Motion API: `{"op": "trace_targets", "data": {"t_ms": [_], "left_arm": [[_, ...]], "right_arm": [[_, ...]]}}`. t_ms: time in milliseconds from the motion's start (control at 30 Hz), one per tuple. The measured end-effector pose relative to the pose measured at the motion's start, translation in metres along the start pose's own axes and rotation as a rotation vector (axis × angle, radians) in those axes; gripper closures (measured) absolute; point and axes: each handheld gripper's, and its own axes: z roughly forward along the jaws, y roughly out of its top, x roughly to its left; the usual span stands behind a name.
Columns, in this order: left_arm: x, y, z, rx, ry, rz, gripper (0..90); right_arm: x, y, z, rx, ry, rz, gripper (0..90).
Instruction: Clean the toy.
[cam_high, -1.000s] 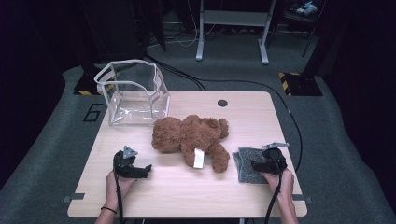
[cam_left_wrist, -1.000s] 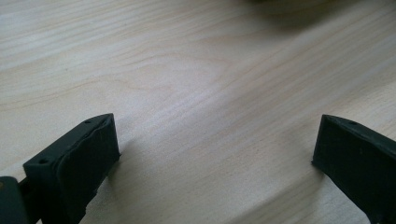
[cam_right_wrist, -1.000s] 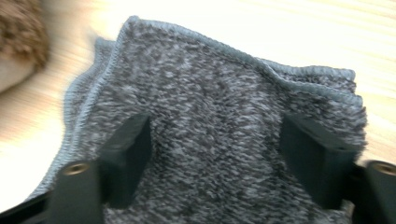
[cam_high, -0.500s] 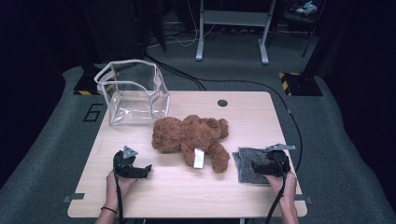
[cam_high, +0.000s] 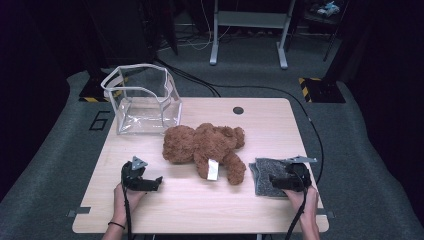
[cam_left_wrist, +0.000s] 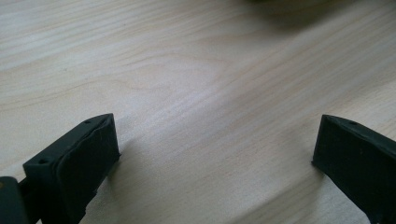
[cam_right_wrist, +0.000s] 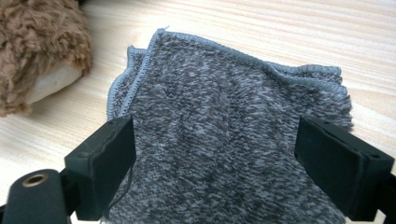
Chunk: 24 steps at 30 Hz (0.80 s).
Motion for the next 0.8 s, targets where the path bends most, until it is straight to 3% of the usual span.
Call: {"op": "trace_targets", "data": {"t_ms": [300,333,400,800], "left_arm": [[-0.0002,-0.0002,0.0004,-0.006,0.002,0.001,0.0],[-0.0003,-0.0003,0.0004,-0.006,0.003,0.0,0.0],[-0.0017,-0.0006,0.001,-0.014,0.001,-0.018,0.0],[-0.0017,-0.0005,0.0,-0.019,-0.001,-0.004,1.3]], "right_arm": [[0.0012,-0.0005,0.0003,0.0,0.011,0.01,11.6],[-0.0002,-0.0003,0.0016,-0.007,0.015,-0.006,11.6],[0.0009,0.0005,0.0018,-0.003,0.021,0.002,11.6],[0.0016,-0.0005,0.0005,0.017,0.017,0.017,11.2]]}}
